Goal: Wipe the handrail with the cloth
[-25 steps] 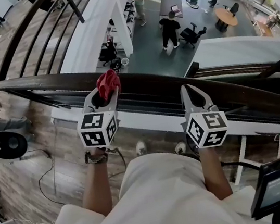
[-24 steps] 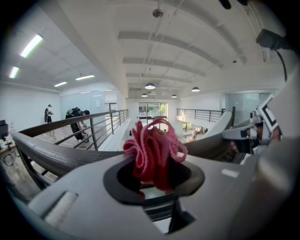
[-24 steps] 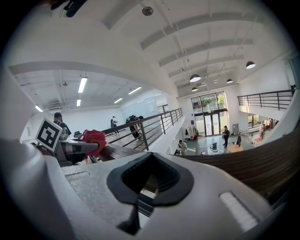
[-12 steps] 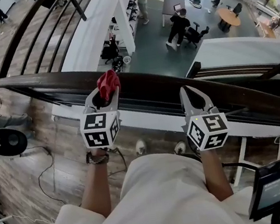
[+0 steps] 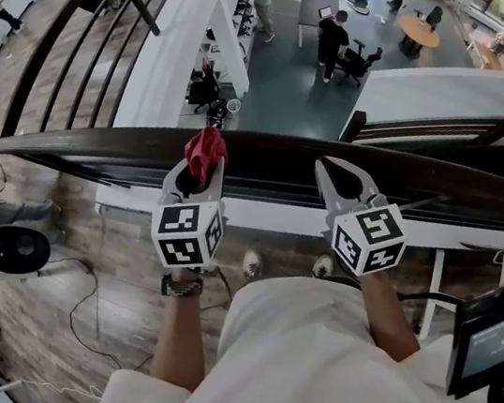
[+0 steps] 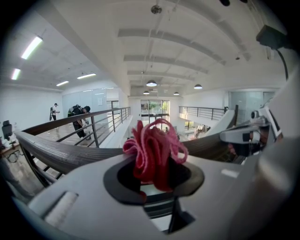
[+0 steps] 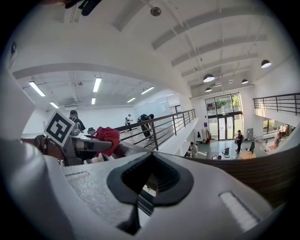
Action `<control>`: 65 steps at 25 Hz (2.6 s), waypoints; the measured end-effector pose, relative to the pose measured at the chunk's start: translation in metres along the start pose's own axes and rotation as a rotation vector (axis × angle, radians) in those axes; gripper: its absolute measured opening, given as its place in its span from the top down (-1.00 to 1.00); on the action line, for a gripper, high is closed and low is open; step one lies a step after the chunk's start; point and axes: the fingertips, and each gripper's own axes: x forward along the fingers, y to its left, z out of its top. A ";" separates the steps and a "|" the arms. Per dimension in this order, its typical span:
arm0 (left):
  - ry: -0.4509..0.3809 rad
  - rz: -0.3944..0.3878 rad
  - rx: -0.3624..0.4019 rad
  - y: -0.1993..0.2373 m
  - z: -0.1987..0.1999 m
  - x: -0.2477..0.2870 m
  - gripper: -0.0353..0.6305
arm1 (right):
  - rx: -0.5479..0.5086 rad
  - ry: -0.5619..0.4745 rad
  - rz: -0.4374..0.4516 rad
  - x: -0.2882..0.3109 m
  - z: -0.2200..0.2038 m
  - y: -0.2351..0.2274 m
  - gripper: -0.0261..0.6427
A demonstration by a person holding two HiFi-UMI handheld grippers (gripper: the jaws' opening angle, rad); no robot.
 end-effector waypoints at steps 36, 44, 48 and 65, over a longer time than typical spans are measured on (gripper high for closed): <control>-0.006 0.013 0.029 -0.100 0.002 0.010 0.51 | 0.013 0.048 0.131 -0.029 0.004 -0.018 0.92; 0.020 -0.147 0.135 -0.122 -0.010 0.012 0.51 | 0.051 0.032 0.044 -0.015 0.002 -0.015 0.91; 0.001 -0.249 0.163 -0.138 -0.019 0.012 0.51 | 0.047 0.006 -0.001 -0.010 0.013 -0.016 0.91; -0.029 -0.267 0.315 -0.146 -0.046 0.023 0.50 | 0.045 0.008 -0.119 0.002 0.016 -0.011 0.91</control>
